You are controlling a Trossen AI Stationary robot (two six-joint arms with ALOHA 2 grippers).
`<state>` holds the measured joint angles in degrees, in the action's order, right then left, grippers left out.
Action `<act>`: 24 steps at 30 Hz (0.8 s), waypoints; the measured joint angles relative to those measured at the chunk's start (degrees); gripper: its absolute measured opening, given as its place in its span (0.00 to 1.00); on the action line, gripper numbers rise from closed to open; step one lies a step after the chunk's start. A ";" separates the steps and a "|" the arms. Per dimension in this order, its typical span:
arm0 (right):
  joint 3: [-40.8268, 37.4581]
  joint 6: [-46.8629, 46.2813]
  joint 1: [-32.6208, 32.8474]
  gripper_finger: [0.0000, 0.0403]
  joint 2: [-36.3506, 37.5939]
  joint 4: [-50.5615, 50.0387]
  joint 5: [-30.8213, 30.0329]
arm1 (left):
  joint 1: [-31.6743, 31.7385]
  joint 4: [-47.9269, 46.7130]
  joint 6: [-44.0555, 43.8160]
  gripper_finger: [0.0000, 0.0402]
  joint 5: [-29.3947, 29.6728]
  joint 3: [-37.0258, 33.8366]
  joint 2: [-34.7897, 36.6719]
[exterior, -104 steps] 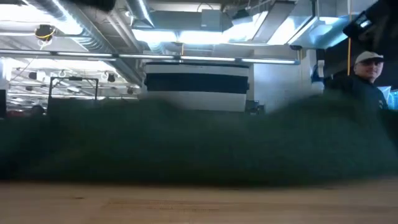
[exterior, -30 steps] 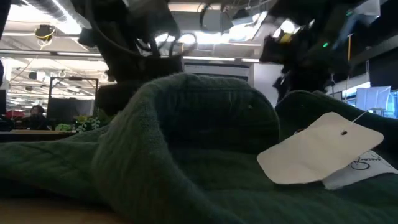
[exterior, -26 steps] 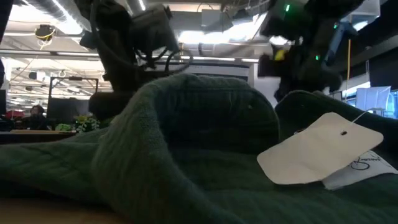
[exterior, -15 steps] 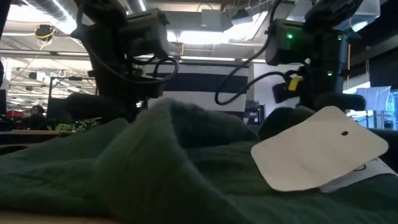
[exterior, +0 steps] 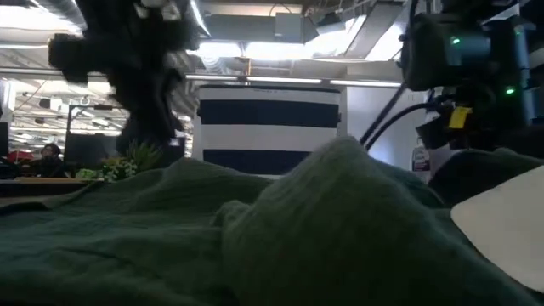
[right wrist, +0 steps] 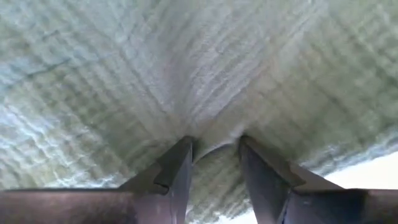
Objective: Fold Laundry from Bin
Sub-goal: Fold the green polo shirt
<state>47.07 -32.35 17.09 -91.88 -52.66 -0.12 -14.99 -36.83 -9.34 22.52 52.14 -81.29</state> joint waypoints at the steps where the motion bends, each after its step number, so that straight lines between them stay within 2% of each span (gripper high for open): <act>1: 0.00 -0.46 0.49 0.34 0.00 -0.26 0.37 | -0.25 0.04 -0.46 0.10 1.39 0.04 1.46; 5: -0.04 -1.42 1.71 0.34 0.27 -0.23 0.11 | -0.66 -0.31 -0.76 0.10 6.26 0.04 4.86; 11: -0.04 -1.72 1.67 0.34 0.61 0.56 -1.54 | 2.83 -0.32 3.54 0.10 7.62 -2.46 4.80; 14: -0.04 -1.72 1.65 0.34 0.63 0.90 -1.83 | 7.69 6.41 4.12 0.10 3.54 -6.67 5.08; 19: -0.04 -1.36 1.65 0.34 0.63 2.75 -1.88 | 18.37 26.51 1.14 0.10 -9.63 -12.88 5.49; 21: -0.04 -0.82 1.65 0.34 0.63 3.83 -1.98 | 21.42 32.09 -0.79 0.10 -11.45 -13.27 5.04; 24: -0.04 -0.42 1.65 0.34 0.63 5.02 -2.76 | 23.36 34.35 -0.77 0.14 -12.15 -12.28 4.95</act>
<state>47.03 -32.77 18.74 -91.24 -47.64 -2.88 8.36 -2.48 -10.11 10.37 39.86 -76.34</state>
